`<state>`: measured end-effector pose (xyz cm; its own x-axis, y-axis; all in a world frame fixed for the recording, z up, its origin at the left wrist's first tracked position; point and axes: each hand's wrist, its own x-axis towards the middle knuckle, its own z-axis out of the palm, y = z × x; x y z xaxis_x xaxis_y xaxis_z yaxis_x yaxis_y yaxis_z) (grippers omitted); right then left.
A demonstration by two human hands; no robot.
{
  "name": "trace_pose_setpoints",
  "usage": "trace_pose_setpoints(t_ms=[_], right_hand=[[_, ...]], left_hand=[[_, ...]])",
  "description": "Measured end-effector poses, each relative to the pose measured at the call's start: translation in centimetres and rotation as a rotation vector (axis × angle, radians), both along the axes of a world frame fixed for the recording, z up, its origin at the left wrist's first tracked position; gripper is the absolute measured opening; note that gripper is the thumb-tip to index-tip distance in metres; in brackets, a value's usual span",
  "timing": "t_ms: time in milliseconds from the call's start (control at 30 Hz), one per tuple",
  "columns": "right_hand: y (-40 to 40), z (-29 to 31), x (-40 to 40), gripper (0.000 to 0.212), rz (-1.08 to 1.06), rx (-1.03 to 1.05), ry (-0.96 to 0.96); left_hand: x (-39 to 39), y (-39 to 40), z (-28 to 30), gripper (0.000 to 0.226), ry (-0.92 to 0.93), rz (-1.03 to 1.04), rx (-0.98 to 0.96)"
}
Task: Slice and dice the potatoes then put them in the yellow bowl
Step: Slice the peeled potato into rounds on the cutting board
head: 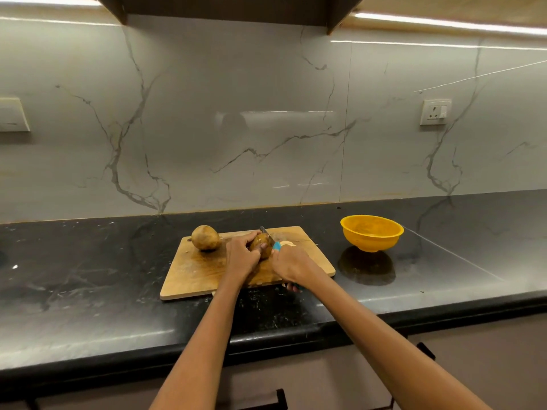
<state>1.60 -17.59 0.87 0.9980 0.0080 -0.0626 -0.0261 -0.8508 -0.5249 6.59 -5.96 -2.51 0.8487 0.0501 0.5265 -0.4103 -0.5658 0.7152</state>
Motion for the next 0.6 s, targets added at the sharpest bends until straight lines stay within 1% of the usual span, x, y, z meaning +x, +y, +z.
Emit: trace_pose_setpoints(t_ms=[67, 167, 267, 367, 467, 533, 600], right_hand=[[0.0, 0.0, 0.3, 0.043, -0.004, -0.017, -0.001], [0.2, 0.7, 0.8, 0.032, 0.033, -0.015, -0.025], [0.7, 1.3, 1.2, 0.033, 0.026, -0.046, -0.034], [1.0, 2.0, 1.2, 0.04, 0.027, -0.057, 0.031], [0.2, 1.4, 0.3, 0.034, 0.062, -0.101, 0.123], [-0.6, 0.6, -0.9, 0.03, 0.042, -0.086, 0.189], [-1.1, -0.3, -1.8, 0.033, 0.028, -0.1, 0.182]], left_hand=[[0.1, 0.0, -0.1, 0.043, -0.001, 0.0, -0.007], [0.1, 0.3, -0.1, 0.042, 0.002, 0.008, 0.001], [-0.1, 0.2, -0.1, 0.042, 0.016, -0.013, 0.01], [-0.1, 0.3, 0.0, 0.043, 0.025, -0.015, -0.003], [-0.2, 0.1, 0.1, 0.043, 0.037, -0.009, 0.004], [-0.3, 0.1, 0.1, 0.044, 0.049, 0.005, -0.015], [-0.2, 0.2, 0.2, 0.045, 0.077, 0.033, -0.046]])
